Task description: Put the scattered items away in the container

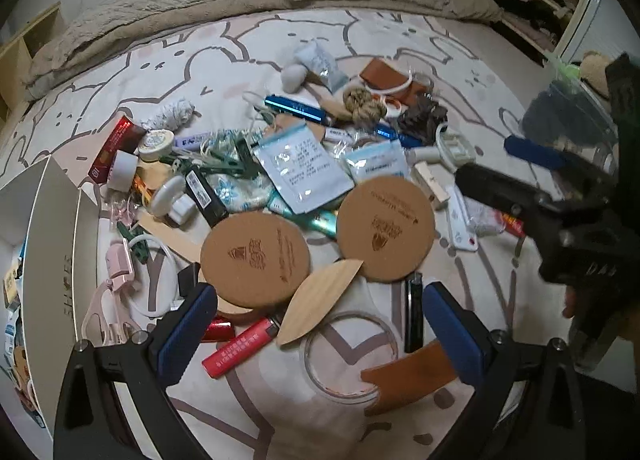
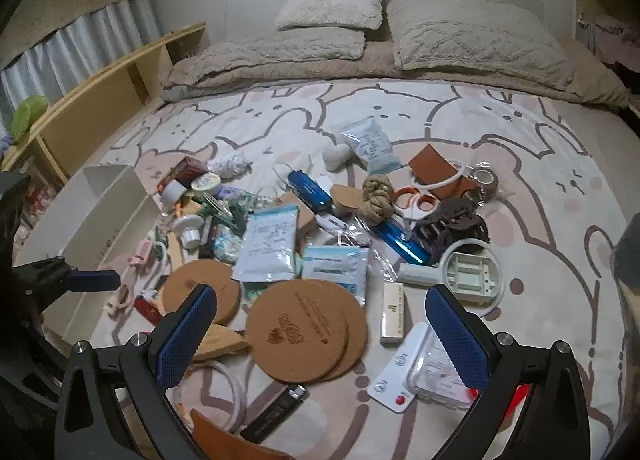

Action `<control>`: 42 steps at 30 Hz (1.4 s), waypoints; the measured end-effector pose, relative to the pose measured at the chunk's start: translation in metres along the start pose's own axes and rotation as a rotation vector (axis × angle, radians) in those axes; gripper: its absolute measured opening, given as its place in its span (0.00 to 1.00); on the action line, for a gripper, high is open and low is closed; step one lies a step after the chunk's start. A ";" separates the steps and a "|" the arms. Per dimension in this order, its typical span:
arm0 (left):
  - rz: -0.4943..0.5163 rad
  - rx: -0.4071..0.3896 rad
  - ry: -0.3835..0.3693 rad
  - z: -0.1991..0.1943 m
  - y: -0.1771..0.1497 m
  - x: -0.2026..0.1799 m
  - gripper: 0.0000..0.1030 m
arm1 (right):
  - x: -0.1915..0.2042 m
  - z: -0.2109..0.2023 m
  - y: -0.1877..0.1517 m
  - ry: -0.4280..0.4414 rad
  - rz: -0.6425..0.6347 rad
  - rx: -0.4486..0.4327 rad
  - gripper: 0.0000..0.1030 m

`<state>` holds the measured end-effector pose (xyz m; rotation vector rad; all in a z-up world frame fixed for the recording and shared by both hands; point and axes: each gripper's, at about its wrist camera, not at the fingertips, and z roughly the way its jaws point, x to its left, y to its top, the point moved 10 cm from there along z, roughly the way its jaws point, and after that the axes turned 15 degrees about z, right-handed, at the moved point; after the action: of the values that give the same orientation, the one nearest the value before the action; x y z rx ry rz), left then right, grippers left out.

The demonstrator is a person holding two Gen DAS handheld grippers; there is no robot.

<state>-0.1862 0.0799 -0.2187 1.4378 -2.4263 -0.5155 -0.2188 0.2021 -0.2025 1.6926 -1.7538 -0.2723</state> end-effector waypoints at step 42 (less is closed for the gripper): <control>-0.029 0.203 -0.122 0.068 -0.085 -0.031 0.88 | -0.001 0.058 -0.058 -0.135 -0.163 0.192 1.00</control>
<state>-0.1327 0.0811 -0.3184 1.5652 -2.6216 -0.3821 -0.2060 0.1782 -0.2800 2.0010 -1.7887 -0.3044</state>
